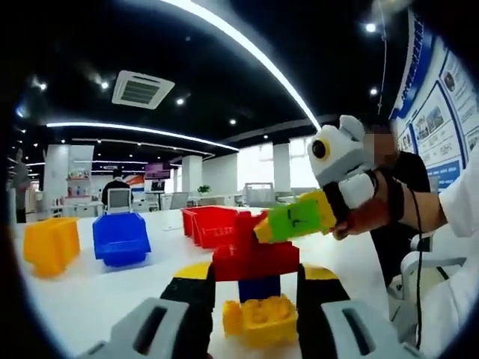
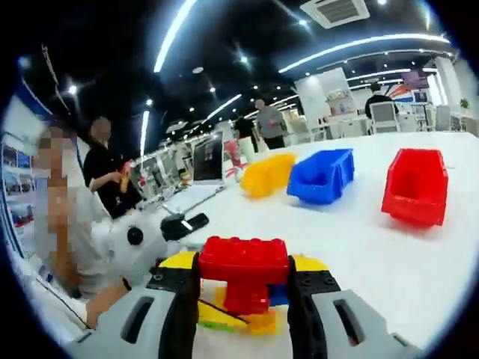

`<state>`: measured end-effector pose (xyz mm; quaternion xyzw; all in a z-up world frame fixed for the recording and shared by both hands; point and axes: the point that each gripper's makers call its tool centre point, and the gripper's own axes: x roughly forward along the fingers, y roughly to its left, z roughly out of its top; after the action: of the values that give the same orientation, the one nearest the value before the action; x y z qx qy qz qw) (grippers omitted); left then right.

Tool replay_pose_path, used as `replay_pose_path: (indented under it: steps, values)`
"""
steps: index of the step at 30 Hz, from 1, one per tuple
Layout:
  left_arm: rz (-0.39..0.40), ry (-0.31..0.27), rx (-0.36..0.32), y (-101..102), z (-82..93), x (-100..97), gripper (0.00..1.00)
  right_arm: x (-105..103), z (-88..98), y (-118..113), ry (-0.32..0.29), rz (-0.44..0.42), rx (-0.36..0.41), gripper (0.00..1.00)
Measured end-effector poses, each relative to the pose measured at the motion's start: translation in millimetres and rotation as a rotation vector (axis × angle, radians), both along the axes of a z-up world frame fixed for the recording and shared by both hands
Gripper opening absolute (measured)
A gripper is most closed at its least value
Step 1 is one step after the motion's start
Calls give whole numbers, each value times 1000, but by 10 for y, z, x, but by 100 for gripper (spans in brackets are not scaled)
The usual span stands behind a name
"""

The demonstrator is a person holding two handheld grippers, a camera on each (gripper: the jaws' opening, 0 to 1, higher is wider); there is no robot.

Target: Take apart the toy blocks one by one and place each separated block into its matching bin, sorting the blocks by their type until all the connected pieces are disassembled and separated into the correct bins

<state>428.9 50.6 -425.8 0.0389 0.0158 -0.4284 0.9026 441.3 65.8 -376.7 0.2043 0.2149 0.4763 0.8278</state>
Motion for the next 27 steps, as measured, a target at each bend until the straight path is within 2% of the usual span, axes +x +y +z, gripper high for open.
replay_pose_path:
  steps: [1,2,3,4,5,7,9,10,13,15,18,20,27]
  values:
    - [-8,-6,13,18,-5,-19,43,64,14,-36,-114,-15,-80,46]
    - [-8,-4,11,39,-11,-23,43,121,29,-74,-262,-23,-189,46]
    - [-6,9,2,68,-6,-11,43,83,35,-46,-235,-9,-169,46]
    - [-2,9,4,88,-8,-7,43,50,83,-13,-172,-11,-108,46]
    - [0,11,2,98,-13,-5,44,77,90,-38,-205,-20,-133,46]
    - [-4,15,-2,100,-17,-11,44,97,107,-73,-222,-29,-142,46]
    - [0,15,-7,98,-19,-7,44,140,104,-128,-284,-56,-188,47]
    - [5,17,-13,110,-22,-2,45,134,95,-138,-285,-59,-194,47]
    - [12,29,-26,115,-17,21,45,216,62,-269,-358,-109,-273,47]
    - [25,37,-34,126,-17,47,48,226,53,-322,-350,-131,-267,47]
    - [22,49,-62,118,8,60,59,375,77,-500,-351,-192,-272,47]
    - [16,50,-67,108,14,60,59,465,82,-585,-352,-218,-278,47]
    - [17,43,-66,93,11,132,61,1024,132,-1022,-350,-357,-336,47]
